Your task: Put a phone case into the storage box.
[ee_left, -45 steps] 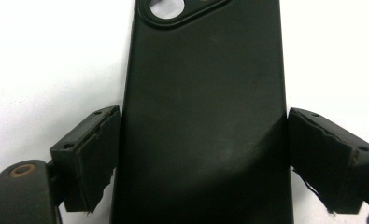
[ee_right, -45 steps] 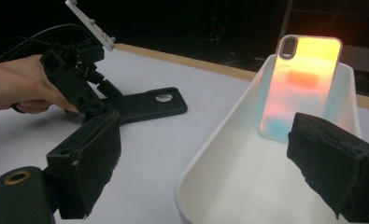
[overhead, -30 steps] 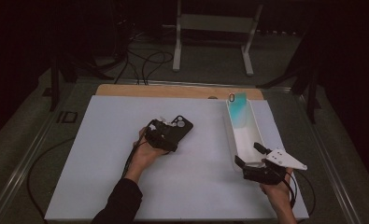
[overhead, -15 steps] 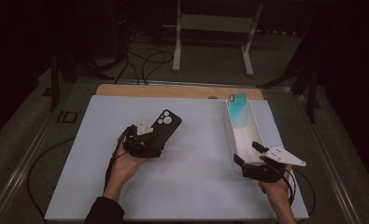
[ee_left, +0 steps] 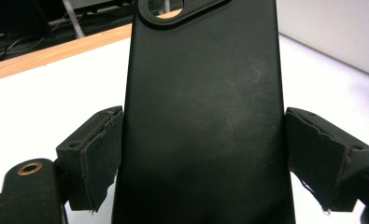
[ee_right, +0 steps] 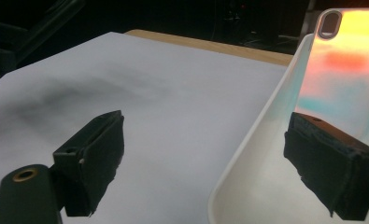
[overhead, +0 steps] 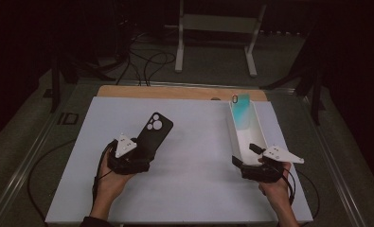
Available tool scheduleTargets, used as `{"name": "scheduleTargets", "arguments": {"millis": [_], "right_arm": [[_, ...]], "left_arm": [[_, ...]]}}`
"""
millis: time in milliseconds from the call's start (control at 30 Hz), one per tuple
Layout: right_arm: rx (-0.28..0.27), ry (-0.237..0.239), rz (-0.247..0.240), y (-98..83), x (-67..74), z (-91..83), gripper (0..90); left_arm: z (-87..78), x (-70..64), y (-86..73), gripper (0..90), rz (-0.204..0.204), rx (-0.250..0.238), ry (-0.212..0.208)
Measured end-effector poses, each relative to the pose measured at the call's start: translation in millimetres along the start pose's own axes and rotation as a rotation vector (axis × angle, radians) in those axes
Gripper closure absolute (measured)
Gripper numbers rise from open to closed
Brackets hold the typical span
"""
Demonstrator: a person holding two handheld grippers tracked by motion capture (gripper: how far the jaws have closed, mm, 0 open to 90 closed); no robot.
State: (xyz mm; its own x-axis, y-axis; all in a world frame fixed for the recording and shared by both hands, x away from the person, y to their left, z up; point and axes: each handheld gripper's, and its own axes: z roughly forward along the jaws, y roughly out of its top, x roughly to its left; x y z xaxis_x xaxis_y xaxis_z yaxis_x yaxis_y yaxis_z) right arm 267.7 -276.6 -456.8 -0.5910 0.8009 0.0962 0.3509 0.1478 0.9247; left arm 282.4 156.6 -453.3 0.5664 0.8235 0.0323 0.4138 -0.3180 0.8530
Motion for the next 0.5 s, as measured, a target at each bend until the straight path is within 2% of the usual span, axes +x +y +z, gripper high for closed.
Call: {"name": "scheduleTargets", "arguments": {"millis": [167, 267, 500], "right_arm": [[-0.009, 0.025, 0.009, 7.3, 3.0, 6.2, 10.9], [-0.012, 0.081, 0.037, 16.0, 7.7, 13.8, 10.7], [0.000, 0.132, 0.002, 37.2, 24.5, 29.4, 10.8]], "left_arm": [[-1.0, -1.3, 0.1, 15.6, 0.000, -0.016, -0.003], [-1.8, -3.9, 0.1, 15.6, 0.010, -0.020, -0.009], [-5.8, -13.3, 3.7, 15.5, 0.025, -0.045, -0.028]]}}
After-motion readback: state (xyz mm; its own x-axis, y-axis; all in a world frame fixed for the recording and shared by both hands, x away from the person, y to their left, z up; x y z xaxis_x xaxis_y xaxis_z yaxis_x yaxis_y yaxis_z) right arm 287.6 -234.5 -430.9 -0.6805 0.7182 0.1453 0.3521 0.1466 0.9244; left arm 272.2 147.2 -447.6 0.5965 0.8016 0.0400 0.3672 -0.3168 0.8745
